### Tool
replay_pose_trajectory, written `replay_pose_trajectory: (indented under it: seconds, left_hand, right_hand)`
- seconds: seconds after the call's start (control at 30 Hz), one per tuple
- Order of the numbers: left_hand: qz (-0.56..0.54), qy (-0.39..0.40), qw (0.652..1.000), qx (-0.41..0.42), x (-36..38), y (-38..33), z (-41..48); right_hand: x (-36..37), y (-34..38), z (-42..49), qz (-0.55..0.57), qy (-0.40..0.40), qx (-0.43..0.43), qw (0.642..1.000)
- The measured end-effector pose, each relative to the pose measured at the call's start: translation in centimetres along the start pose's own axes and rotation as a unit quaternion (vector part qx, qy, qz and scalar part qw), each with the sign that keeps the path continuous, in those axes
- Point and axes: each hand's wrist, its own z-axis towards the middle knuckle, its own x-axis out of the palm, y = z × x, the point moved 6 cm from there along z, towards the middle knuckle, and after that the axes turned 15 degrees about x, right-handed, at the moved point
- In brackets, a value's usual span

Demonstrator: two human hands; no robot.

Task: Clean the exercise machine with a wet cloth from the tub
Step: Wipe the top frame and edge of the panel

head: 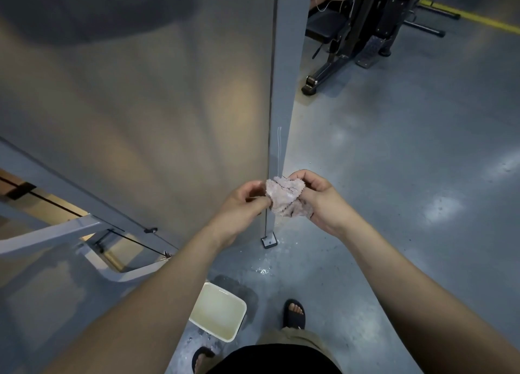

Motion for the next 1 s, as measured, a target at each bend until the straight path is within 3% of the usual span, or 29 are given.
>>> replay_pose_trajectory:
  seconds: [0.13, 0.23, 0.37, 0.47, 0.57, 0.7, 0.83, 0.93, 1.0]
  left_hand:
    - [0.007, -0.025, 1.0, 0.003, -0.2, 0.0, 0.3]
    - [-0.046, -0.03, 0.998, 0.009, -0.1, -0.4, 0.2]
    - [-0.174, -0.06, 0.983, -0.006, -0.4, -0.6, 0.4]
    - [-0.207, -0.094, 0.974, -0.012, -1.2, -0.3, 0.9]
    - [-0.241, -0.141, 0.959, -0.043, -2.0, -0.1, 0.6]
    - [-0.281, -0.134, 0.949, -0.05, -1.5, -0.9, 0.4]
    - [-0.228, -0.076, 0.969, -0.063, -1.2, -0.8, 0.4]
    - [-0.064, -0.001, 0.997, -0.032, -0.8, -0.9, 0.3]
    - [0.05, -0.002, 0.999, -0.013, -1.3, -0.7, 0.7]
  right_hand:
    - [-1.0, -0.5, 0.4, 0.037, -0.042, 0.029, 0.998]
    - [-1.1, -0.6, 0.1, 0.062, -0.016, 0.041, 0.997]
    - [-0.5, -0.8, 0.1, -0.033, -0.022, 0.031, 0.999]
    - [-0.4, -0.8, 0.4, -0.068, -0.044, 0.034, 0.996]
    - [-0.8, -0.6, 0.5, -0.002, -0.059, 0.048, 0.997]
    - [-0.6, -0.5, 0.7, 0.042, -0.046, 0.038, 0.997]
    - [0.0, -0.2, 0.7, 0.054, -0.026, 0.035, 0.998]
    - [0.5, 0.2, 0.5, 0.075, 0.021, 0.03, 0.997]
    - [0.3, 0.2, 0.7, 0.027, 0.005, 0.031, 0.999]
